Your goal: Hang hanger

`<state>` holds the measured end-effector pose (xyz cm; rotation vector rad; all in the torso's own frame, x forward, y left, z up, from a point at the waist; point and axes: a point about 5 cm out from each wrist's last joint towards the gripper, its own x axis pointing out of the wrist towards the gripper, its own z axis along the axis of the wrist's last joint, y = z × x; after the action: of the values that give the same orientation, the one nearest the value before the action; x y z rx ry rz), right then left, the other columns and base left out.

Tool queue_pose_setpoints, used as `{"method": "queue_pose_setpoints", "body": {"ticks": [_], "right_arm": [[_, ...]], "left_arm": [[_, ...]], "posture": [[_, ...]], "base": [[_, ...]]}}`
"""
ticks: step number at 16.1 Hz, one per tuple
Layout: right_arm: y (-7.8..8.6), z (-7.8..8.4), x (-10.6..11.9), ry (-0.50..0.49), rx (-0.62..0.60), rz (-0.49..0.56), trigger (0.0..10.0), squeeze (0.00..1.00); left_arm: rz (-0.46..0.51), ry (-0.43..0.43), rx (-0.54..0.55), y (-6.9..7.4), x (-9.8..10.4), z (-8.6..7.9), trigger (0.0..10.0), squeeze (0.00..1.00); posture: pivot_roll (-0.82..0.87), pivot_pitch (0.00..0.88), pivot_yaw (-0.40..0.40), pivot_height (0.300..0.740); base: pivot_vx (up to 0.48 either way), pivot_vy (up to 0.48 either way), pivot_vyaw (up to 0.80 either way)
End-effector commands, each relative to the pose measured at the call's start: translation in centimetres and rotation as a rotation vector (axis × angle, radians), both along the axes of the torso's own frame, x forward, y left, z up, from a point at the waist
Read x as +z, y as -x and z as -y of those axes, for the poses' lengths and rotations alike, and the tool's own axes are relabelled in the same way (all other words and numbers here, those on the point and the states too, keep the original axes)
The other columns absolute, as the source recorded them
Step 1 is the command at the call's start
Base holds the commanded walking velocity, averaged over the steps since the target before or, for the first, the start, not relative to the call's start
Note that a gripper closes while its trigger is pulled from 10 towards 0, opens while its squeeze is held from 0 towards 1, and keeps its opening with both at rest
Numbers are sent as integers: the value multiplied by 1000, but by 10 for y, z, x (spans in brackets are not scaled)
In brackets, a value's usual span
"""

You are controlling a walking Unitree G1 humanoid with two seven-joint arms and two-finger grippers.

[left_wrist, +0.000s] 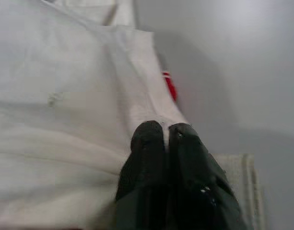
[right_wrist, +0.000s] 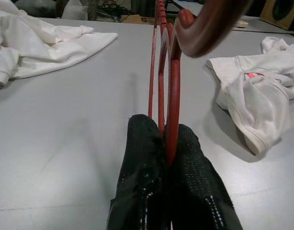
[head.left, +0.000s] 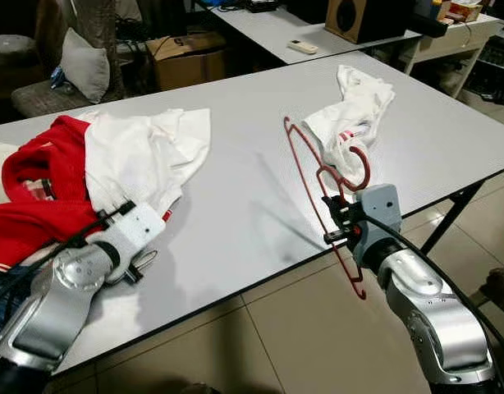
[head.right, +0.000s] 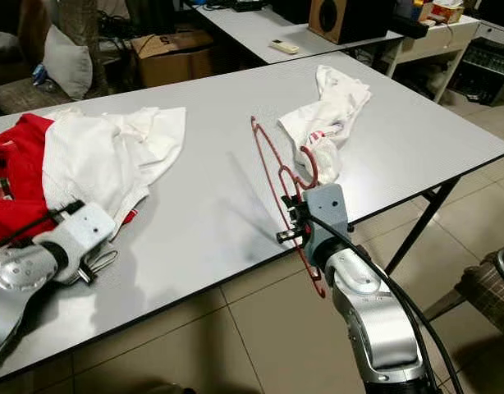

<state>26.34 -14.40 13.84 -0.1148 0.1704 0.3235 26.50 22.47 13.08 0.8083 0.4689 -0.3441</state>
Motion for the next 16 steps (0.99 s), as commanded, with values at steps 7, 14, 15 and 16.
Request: {"method": "queue_pose_setpoints", "body": {"ticks": [7, 14, 15, 16], "right_arm": [[5, 5, 8, -33, 121, 10, 10000, 0], [44, 18, 29, -154, 458, -5, 10000, 0], [56, 22, 28, -138, 533, -46, 10000, 0], [67, 26, 25, -113, 587, -90, 10000, 0]], "left_arm": [[105, 326, -1, -25, 25, 17, 0, 0], [342, 879, -126, -59, 109, 59, 0, 0], [350, 865, -145, -60, 116, 57, 0, 0], [360, 842, -159, -59, 123, 55, 0, 0]], "posture": [[-44, 0, 54, 740], [-60, 0, 64, 740], [-63, 0, 66, 740], [-62, 0, 66, 740]], "base": [[0, 0, 0], [0, 0, 0], [0, 0, 0], [0, 0, 0]]}}
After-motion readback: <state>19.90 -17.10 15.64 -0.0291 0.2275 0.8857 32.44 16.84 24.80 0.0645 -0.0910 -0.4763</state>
